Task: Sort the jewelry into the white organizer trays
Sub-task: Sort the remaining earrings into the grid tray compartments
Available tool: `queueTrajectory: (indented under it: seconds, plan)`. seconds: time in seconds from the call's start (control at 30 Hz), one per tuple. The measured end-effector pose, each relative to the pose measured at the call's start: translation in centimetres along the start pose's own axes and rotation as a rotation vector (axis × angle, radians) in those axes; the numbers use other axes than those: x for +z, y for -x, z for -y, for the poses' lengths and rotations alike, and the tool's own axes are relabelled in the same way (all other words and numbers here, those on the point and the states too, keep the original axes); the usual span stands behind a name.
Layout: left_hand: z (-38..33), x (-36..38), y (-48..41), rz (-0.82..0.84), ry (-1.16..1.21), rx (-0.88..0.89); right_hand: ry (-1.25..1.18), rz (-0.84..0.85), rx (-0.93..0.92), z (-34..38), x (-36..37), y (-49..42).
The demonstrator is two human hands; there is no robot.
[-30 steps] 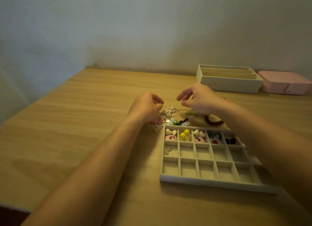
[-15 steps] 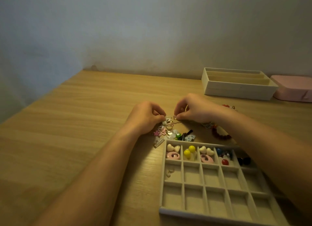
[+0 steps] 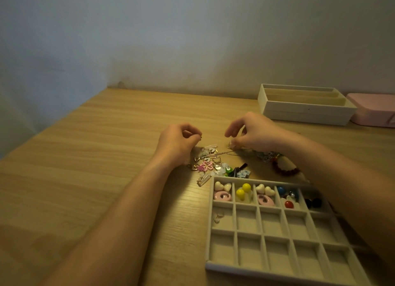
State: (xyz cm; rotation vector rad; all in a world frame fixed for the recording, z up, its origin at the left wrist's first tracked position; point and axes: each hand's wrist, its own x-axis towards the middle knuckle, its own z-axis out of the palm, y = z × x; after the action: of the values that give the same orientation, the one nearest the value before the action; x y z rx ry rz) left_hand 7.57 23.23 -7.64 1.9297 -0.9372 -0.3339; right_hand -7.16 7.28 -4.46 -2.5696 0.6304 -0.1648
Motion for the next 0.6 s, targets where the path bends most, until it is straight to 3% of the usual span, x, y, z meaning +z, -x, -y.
queueTrajectory:
  seconds: [0.13, 0.3, 0.6]
  plan:
    - [-0.1, -0.4, 0.3, -0.032, 0.189, -0.032, 0.002, 0.061, -0.079, 1.7, 0.7, 0.3]
    - [0.6, -0.6, 0.0, -0.077, 0.263, -0.075, 0.024, 0.171, -0.097, 2.8, 1.2, 0.1]
    - [0.2, -1.3, 0.8, 0.059, 0.495, -0.114, 0.012, 0.299, -0.104, 2.9, 1.1, 0.5]
